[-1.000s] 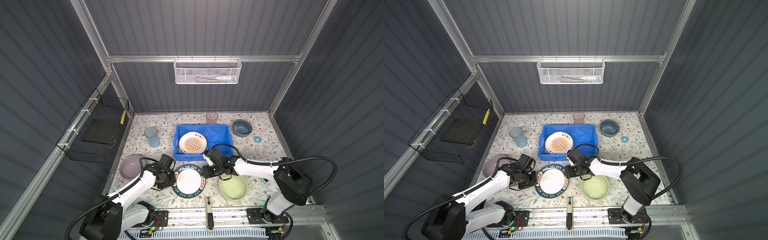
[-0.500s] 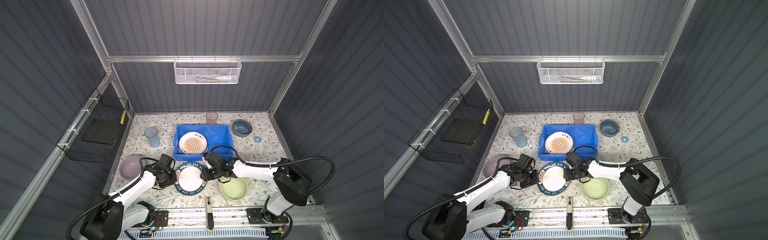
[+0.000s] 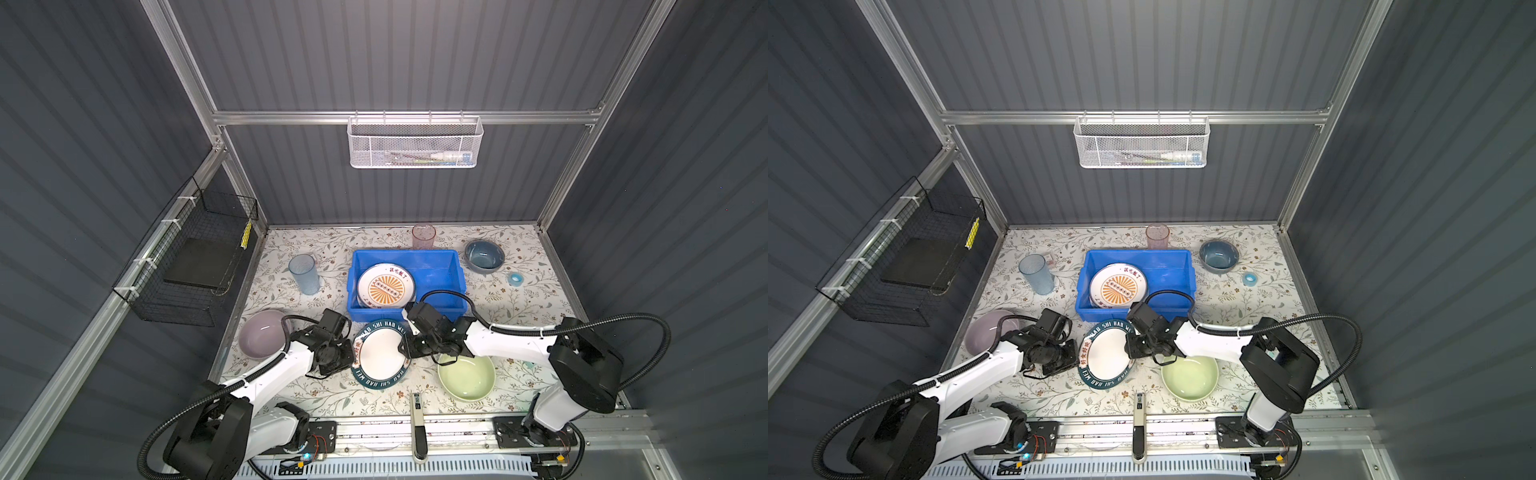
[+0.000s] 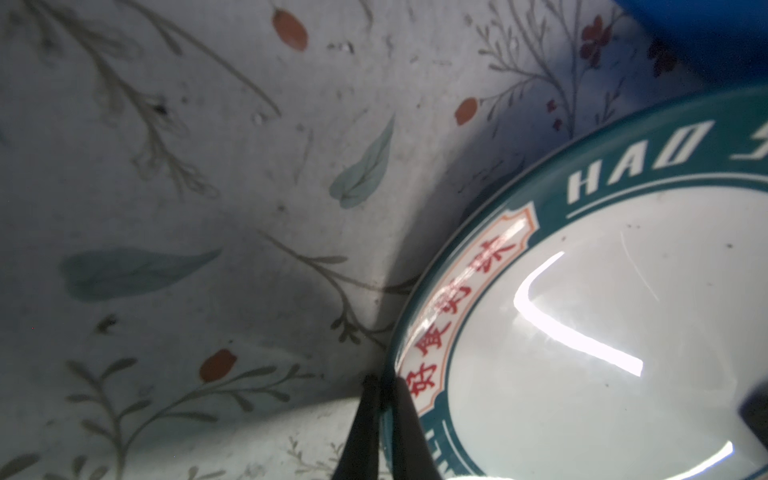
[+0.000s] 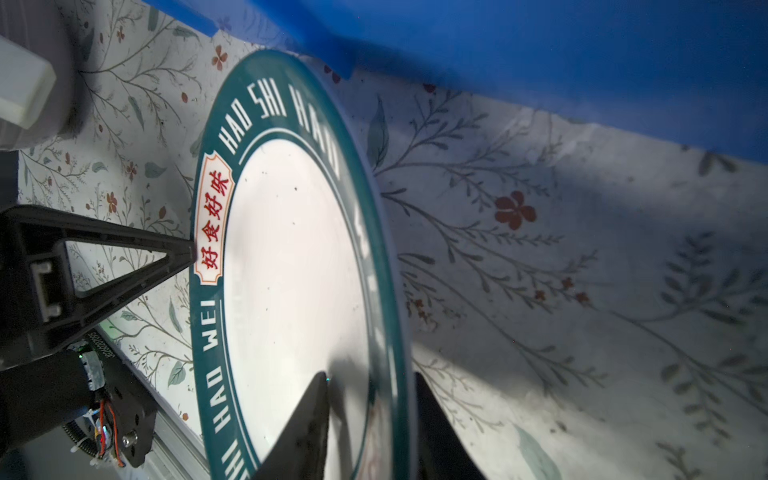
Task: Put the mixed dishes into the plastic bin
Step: 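Pinch the green-rimmed plate rim with right gripper while left steadies it, then lift the green-rimmed plate with the right gripper over the blue bin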
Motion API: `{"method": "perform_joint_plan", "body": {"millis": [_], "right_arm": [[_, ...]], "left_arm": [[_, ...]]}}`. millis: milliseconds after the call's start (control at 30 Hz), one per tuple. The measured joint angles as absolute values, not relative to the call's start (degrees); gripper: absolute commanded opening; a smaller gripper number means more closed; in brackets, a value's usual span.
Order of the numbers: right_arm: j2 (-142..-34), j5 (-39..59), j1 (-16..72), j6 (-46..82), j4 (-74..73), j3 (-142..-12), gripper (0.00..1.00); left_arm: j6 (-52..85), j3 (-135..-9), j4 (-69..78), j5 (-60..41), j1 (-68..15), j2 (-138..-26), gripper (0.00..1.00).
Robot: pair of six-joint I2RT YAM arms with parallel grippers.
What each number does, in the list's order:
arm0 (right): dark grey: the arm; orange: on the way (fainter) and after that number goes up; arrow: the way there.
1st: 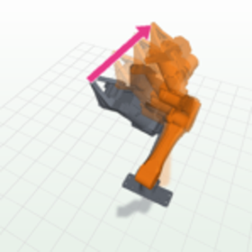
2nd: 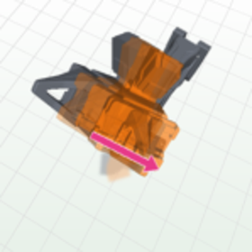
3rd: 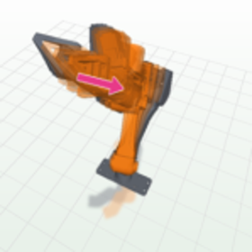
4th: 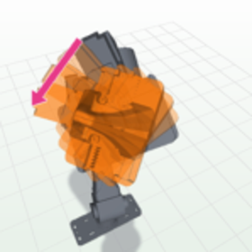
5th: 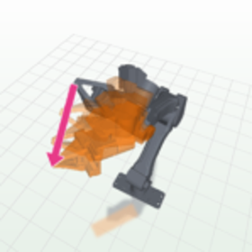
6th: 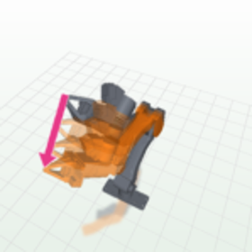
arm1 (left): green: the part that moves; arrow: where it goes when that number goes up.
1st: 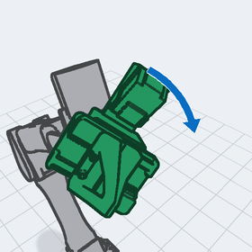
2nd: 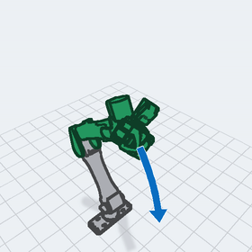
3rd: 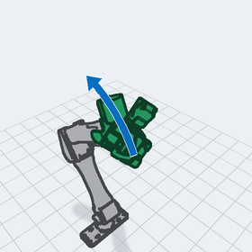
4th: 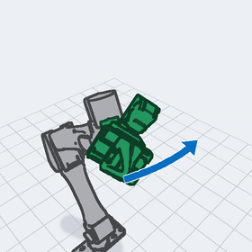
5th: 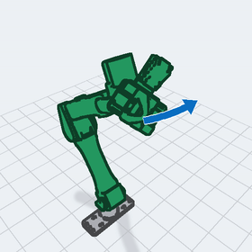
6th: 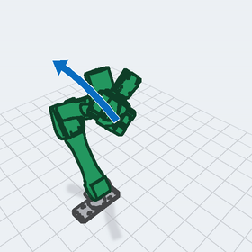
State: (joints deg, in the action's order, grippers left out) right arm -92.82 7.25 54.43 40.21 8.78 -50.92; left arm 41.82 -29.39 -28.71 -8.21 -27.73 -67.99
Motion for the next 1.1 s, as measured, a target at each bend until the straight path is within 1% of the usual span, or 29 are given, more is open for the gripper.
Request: {"method": "perform_joint_plan", "body": {"millis": [133,233,333,500,767,933,1100], "right_arm": [[-92.5,7.1,54.4,41.7,8.1,-50.9,0.18],[-91.5,7.2,54.4,42.7,7.3,-50.9,0.14],[-90.5,7.4,54.4,43.2,7.4,-50.9,0.11],[-88.7,7.4,54.5,43.5,8.7,-50.9,0.09],[-86.7,7.4,54.5,41.9,12.4,-50.9,0.05],[-84.3,7.8,54.3,38.0,16.4,-51.5,0.03],[-80.7,10.5,52.5,34.8,20.1,-53.2,0.03]], "left_arm": [[41.8,-29.2,-28.8,-8.2,-27.7,-67.5,0.10],[41.8,-28.8,-28.7,-8.2,-27.7,-67.1,0.13],[41.8,-28.8,-29.5,-8.0,-27.7,-66.8,0.18],[41.4,-30.0,-33.9,-7.3,-27.7,-65.2,0.25],[39.1,-40.5,-41.2,-5.1,-27.7,-63.1,0.29],[36.3,-47.1,-45.6,-2.7,-27.7,-64.5,0.37],[33.4,-52.9,-48.9,-1.0,-27.6,-66.8,0.43]]}}
